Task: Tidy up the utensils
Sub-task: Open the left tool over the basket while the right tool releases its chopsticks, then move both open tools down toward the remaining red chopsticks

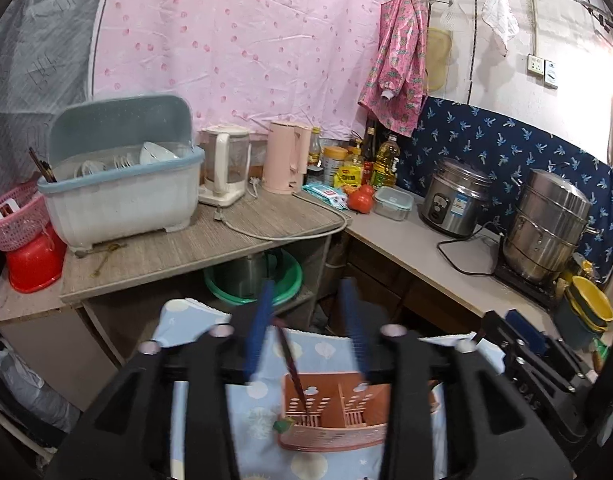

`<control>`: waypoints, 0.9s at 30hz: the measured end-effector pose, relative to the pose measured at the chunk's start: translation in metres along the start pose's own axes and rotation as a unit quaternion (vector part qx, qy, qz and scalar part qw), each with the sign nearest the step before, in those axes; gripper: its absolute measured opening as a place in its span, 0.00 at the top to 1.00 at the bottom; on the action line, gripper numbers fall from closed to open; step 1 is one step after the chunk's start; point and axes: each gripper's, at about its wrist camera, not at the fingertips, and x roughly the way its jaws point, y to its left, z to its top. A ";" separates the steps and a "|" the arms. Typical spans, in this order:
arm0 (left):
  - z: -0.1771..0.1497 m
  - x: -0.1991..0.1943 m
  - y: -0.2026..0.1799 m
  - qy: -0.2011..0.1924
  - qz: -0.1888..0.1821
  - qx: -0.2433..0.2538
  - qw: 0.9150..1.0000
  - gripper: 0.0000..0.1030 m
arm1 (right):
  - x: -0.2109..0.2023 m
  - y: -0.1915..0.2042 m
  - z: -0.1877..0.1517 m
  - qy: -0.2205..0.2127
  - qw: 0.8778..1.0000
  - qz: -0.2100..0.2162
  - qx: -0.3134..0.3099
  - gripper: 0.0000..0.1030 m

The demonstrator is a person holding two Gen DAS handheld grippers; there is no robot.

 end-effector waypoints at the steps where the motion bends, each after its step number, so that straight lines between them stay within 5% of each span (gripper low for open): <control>1: -0.001 -0.003 -0.001 -0.005 0.003 0.003 1.000 0.58 | -0.002 -0.001 0.000 0.000 1.000 0.000 -0.002 0.62; 15: -0.021 -0.042 0.000 0.021 -0.012 -0.003 1.000 0.58 | -0.056 0.002 -0.026 0.007 1.000 0.005 0.007 0.61; 27: -0.102 -0.097 -0.003 0.068 -0.021 0.005 0.997 0.58 | -0.132 -0.015 -0.105 0.046 0.998 -0.004 0.034 0.61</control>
